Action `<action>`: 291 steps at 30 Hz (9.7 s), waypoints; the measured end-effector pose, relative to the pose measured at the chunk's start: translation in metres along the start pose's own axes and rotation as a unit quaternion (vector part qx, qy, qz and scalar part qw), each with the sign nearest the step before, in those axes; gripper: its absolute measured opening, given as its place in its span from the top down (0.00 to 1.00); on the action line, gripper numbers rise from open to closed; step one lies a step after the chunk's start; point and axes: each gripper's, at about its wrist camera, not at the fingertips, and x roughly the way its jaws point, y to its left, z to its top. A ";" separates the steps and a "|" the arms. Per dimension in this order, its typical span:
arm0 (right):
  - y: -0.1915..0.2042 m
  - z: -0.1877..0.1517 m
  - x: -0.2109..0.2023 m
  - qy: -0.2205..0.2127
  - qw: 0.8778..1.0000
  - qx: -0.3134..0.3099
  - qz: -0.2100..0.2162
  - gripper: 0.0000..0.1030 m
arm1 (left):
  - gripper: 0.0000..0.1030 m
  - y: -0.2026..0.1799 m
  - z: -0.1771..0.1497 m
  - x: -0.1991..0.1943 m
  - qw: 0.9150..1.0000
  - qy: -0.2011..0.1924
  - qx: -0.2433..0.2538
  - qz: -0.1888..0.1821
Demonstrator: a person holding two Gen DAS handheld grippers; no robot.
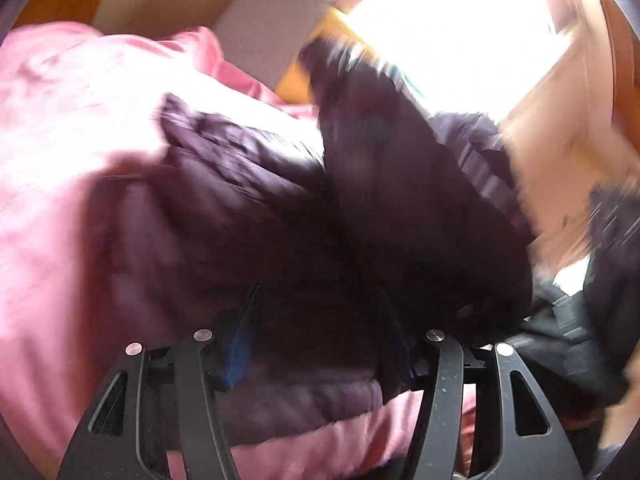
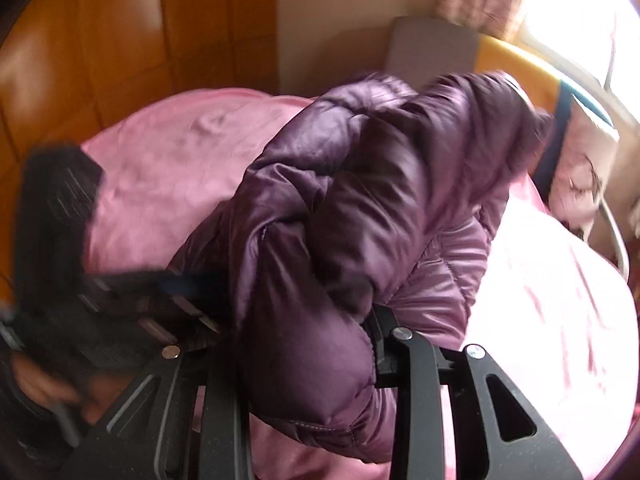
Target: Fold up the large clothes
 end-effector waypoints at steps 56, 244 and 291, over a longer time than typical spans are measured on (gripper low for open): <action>-0.134 -0.001 -0.004 -0.040 0.986 0.045 0.158 0.36 | 0.41 0.033 0.037 -0.022 0.978 0.029 -0.050 0.200; -0.182 -0.162 -0.098 -0.086 0.870 0.352 -0.335 0.02 | 0.04 -0.197 -0.075 0.039 0.955 -0.048 0.226 0.186; -0.176 -0.158 -0.078 -0.072 0.884 0.333 -0.318 0.02 | 0.04 -0.194 -0.075 0.038 0.953 -0.055 0.220 0.202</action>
